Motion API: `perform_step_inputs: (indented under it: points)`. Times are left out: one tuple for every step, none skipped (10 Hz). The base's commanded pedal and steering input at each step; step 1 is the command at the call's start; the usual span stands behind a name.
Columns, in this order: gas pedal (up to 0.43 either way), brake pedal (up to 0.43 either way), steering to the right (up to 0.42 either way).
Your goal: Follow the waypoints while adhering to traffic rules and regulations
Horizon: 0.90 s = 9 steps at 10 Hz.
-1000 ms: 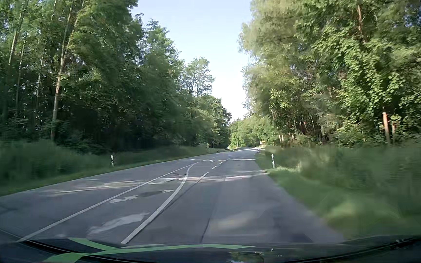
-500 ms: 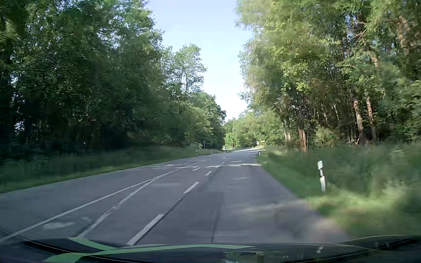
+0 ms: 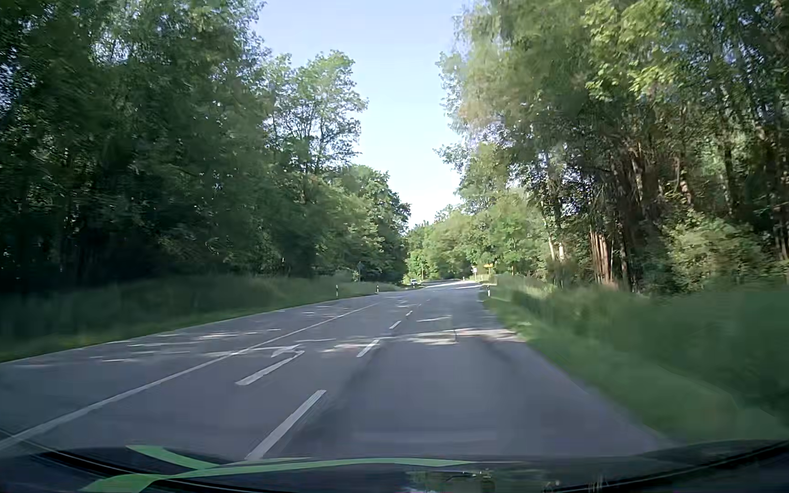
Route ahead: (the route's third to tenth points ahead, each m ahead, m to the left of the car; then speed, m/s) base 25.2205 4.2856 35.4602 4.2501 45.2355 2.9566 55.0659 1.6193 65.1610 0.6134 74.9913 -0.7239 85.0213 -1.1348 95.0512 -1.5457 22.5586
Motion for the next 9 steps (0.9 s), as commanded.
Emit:
perform_step_inputs:
  points:
    - [0.130,0.000,0.012]
    - [0.130,0.000,0.012]
    - [0.138,0.000,0.012]
    - [0.138,0.000,0.013]
    - [0.150,0.000,0.013]
    - [0.150,0.000,0.013]
    - [0.150,0.000,0.011]
    - [0.110,0.000,0.010]
    - [0.079,0.000,0.010]
